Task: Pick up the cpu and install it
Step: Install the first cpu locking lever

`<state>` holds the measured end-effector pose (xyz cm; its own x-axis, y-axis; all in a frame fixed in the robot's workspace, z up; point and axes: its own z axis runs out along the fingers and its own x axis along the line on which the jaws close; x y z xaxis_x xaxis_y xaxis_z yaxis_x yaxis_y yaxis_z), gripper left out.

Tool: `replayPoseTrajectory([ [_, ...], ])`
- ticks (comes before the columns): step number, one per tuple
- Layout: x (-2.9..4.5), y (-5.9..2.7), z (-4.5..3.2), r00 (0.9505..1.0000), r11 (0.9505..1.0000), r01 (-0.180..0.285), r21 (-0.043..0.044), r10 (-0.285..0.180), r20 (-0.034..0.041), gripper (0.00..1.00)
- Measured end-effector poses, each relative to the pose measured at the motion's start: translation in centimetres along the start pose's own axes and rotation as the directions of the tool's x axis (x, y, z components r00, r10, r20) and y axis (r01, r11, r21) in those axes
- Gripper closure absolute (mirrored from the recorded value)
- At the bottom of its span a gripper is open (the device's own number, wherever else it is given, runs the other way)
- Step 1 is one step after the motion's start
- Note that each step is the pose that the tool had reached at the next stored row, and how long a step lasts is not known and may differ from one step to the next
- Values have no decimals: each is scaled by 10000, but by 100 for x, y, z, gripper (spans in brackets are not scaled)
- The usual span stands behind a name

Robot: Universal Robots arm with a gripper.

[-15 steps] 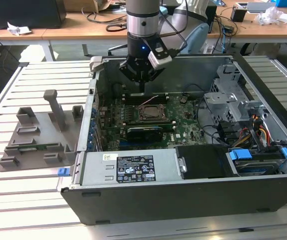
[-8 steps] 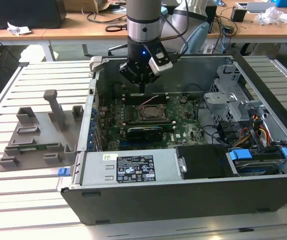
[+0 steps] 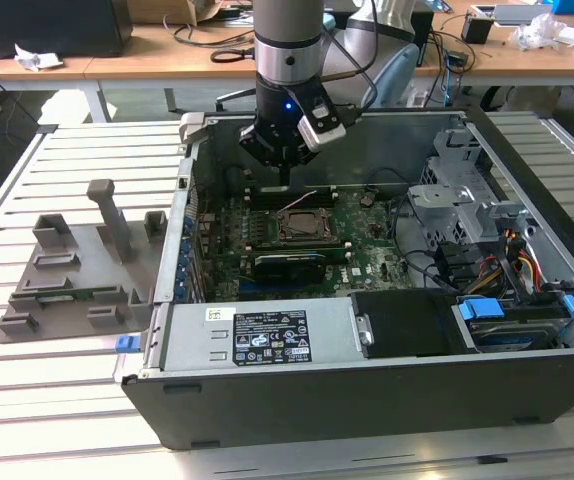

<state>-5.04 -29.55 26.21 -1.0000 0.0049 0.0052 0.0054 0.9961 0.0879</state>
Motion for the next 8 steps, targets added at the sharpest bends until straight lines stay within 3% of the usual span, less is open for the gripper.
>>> replayPoseTrajectory([
  [3,0,0,-1,9994,9995,331,3,-331,-30,89],
  [5,0,0,0,9965,9965,836,2,-836,-74,89],
  [8,0,0,0,9956,9957,929,1,-929,-82,89],
])
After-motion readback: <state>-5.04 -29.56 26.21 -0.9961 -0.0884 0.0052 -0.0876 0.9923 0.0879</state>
